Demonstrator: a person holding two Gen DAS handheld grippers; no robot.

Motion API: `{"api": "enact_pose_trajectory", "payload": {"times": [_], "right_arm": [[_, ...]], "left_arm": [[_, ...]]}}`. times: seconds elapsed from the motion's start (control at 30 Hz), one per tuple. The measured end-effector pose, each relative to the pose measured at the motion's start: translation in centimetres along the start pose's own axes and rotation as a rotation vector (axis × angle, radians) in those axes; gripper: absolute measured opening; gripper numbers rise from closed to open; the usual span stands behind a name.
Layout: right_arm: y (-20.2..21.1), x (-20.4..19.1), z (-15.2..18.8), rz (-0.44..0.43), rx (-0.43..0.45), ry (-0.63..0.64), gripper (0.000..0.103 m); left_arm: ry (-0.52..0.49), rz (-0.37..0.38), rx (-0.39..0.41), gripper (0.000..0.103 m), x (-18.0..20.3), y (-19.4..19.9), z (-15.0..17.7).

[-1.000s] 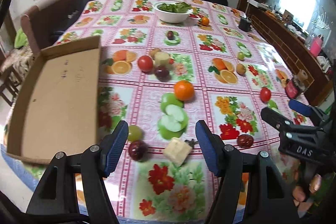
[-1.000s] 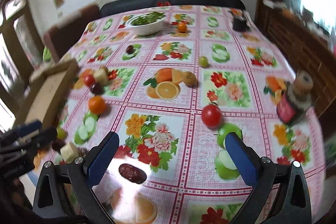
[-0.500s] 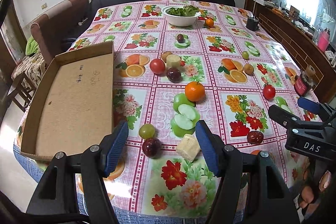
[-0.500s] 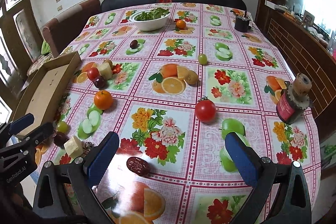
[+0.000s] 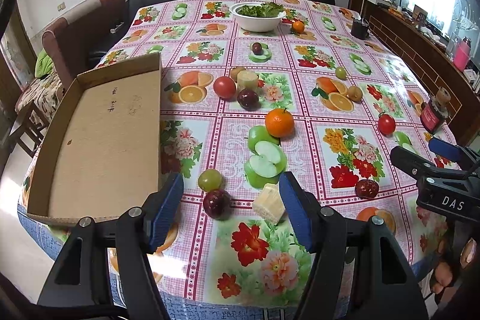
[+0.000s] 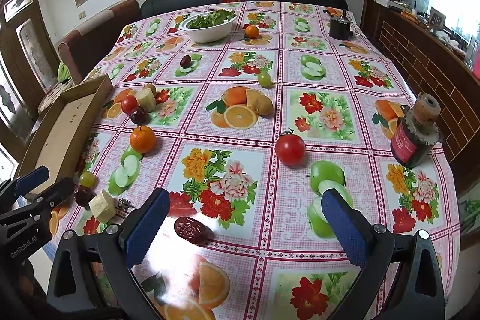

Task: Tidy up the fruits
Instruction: 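Move left tool toward the white cube while right tool moves toward the red tomato, then close left tool on the white cube while right tool grasps the red tomato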

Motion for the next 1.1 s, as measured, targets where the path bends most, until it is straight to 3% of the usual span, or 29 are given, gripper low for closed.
{"api": "enact_pose_trajectory", "payload": {"times": [0.47, 0.7, 0.93, 1.1], "right_arm": [[-0.7, 0.1, 0.4, -0.004, -0.026, -0.003, 0.102], [-0.3, -0.5, 0.7, -0.029, -0.022, 0.018, 0.102], [-0.5, 0.3, 1.0, -0.072, -0.020, 0.012, 0.102], [-1.7, 3.0, 0.7, -0.063, -0.032, -0.058, 0.095]], "left_arm": [[0.042, 0.055, -0.038, 0.066, -1.9, -0.4, 1.6], [0.081, 0.179, -0.055, 0.066, -3.1, 0.1, 2.3], [0.049, 0.225, -0.092, 0.066, -1.3, -0.8, 2.5], [0.001, 0.235, -0.117, 0.066, 0.7, -2.1, 2.1]]}}
Point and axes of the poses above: each gripper's, at about its wrist camera, not at the fingertips, and y roughly against the way its jaws point, x to its right, z to its underside, the point moved 1 cm from there along -y, roughly the way its jaws point, and after that the axes turned 1 degree about z, right-handed, at the moved point
